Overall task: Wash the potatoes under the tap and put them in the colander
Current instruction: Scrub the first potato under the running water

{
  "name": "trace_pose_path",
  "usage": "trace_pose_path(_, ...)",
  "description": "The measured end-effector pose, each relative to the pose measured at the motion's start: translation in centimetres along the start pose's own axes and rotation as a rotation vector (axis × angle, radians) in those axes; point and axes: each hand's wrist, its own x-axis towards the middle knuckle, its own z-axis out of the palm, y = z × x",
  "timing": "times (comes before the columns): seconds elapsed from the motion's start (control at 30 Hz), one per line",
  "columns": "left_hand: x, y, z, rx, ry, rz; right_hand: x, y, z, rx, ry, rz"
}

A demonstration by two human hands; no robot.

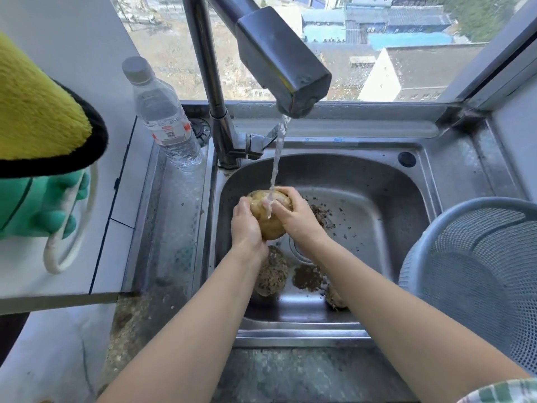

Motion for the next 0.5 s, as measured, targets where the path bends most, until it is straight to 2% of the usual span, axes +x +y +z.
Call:
trace_pose_path(0.07,-0.6,-0.5,0.0,-0.013,-0.030,-0.002,-0.1,-0.5,0.5,-0.025,0.169,-0.022)
trace_pose_path(0.1,-0.7,-0.6,-0.1,-0.020,-0.040,-0.013,-0.2,-0.5,0.5,-0.022,0.171,-0.043)
trace_pose_path(0.2,-0.3,-0.3,-0.8,-0.062,-0.048,-0.077,-0.9,0.5,0.0,-0.069,-0.061,-0.146)
trace_pose_path(0.23,-0.3,-0.2,-1.0,-0.070,-0.051,-0.082,-1.0,0.8,0.0,-0.098,-0.087,-0.177)
trace_pose_path(0.3,-0.7,-0.4,-0.9,-0.046,-0.064,-0.072,-0.9,0.6,0.4,-0.077,0.067,-0.166)
trace_pose_path(0.37,-1.3,-0.5,-0.4,-0.031,-0.074,-0.076,-0.3,-0.3,0.9,0.021,0.219,-0.062)
trace_pose_path(0.43,-1.2,-0.3,-0.1,-0.050,-0.040,-0.099,0.0,-0.8,1.0,0.063,0.214,0.000)
trace_pose_path(0.5,-0.7,0.2,-0.2,-0.080,-0.008,-0.140,-0.5,-0.8,0.9,-0.069,0.127,-0.116)
